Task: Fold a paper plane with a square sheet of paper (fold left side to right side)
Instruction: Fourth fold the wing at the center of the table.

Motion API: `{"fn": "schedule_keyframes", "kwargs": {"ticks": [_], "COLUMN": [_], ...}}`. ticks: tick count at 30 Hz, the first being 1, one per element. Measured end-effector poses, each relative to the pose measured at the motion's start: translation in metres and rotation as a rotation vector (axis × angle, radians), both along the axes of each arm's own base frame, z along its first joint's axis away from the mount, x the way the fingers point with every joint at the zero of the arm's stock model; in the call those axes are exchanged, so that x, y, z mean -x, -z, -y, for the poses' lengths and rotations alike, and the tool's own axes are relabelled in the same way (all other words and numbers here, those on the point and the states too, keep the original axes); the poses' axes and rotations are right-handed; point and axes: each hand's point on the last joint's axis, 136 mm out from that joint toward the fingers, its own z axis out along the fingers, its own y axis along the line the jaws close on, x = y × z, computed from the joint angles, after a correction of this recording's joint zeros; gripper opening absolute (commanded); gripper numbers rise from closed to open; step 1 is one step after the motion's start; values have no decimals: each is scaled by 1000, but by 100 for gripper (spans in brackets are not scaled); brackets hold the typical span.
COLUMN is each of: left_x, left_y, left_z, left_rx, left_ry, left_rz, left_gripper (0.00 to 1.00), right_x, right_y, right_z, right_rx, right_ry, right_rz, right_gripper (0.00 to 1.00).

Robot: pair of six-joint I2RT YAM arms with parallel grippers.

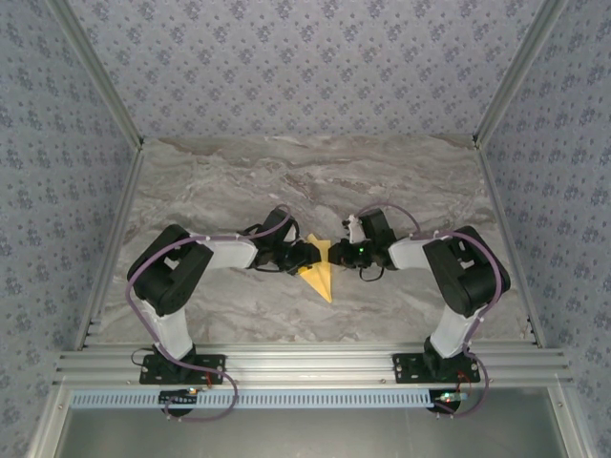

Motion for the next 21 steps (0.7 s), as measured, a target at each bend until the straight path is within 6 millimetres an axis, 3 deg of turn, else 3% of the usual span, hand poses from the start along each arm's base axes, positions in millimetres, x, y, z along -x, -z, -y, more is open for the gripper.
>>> {"fn": "schedule_keyframes", "kwargs": {"ticks": [14,21], "left_x": [2,-5], "left_y": [-4,-31], "left_z": [-3,3], "left_rx": [-15,13], "left_ry": [8,39], "left_rz": [10,77], "left_gripper": [40,26], "right_x": [0,0], "right_y": [2,3], "right_z": [-2,-3], "right_rx": [44,56], "right_ry": [-19,-23], "right_rz": [12,16], "right_gripper": [12,12]}}
